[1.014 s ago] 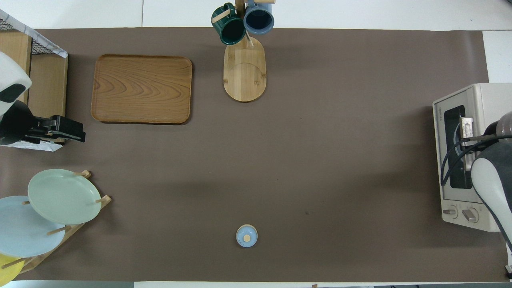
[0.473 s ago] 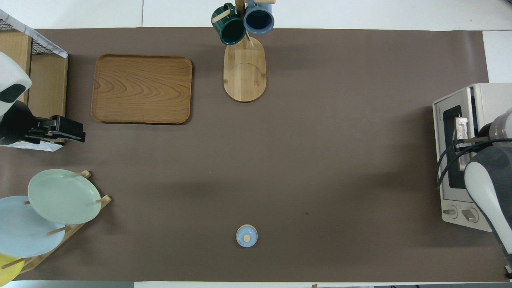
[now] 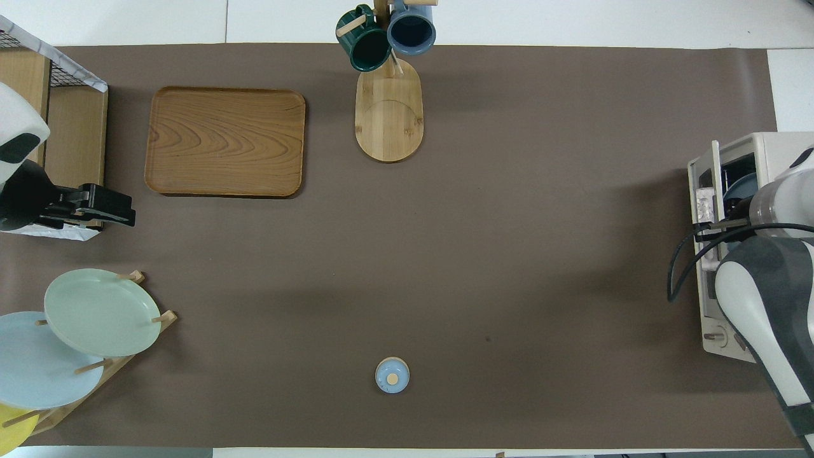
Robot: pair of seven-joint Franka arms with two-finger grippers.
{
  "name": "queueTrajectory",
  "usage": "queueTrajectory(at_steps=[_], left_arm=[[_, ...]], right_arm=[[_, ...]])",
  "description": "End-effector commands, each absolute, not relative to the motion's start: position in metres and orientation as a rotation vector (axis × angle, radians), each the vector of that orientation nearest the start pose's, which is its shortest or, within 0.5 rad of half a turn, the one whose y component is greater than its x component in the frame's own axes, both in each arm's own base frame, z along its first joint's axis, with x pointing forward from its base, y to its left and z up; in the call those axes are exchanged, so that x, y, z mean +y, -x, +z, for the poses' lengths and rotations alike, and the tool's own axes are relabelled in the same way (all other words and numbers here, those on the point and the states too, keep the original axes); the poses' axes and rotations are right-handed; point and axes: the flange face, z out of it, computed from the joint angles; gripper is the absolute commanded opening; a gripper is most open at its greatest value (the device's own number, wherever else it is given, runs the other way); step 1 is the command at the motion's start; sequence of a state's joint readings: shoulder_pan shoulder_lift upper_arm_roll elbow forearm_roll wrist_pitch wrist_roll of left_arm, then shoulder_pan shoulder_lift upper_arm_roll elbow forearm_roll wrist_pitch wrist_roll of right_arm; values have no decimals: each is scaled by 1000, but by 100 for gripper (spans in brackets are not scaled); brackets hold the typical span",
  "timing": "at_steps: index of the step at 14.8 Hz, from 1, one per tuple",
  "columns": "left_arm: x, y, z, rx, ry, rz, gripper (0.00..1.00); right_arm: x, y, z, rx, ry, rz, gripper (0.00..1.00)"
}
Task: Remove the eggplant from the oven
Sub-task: 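Reach the right gripper into the open toaster oven toward the plate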
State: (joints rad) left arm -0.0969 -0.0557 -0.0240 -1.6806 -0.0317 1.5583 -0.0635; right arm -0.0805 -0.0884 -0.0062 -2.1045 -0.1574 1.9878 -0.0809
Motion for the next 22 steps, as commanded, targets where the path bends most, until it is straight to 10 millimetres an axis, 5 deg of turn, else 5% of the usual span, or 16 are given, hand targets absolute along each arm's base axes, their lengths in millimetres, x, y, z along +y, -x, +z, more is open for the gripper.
queueTrajectory(at_steps=[1, 8, 14, 22], left_arm=[[-67, -527, 606, 96, 3164, 99, 100], [-68, -527, 606, 94, 3164, 99, 100], [-66, -527, 606, 86, 3164, 96, 100], [-66, -527, 606, 98, 3164, 96, 100]], right_arm=[[-62, -535, 421, -68, 3260, -3, 0], [-53, -547, 387, -95, 3248, -43, 0], [-15, -546, 358, -112, 3236, -109, 0], [-10, -553, 322, -84, 3227, -134, 0]])
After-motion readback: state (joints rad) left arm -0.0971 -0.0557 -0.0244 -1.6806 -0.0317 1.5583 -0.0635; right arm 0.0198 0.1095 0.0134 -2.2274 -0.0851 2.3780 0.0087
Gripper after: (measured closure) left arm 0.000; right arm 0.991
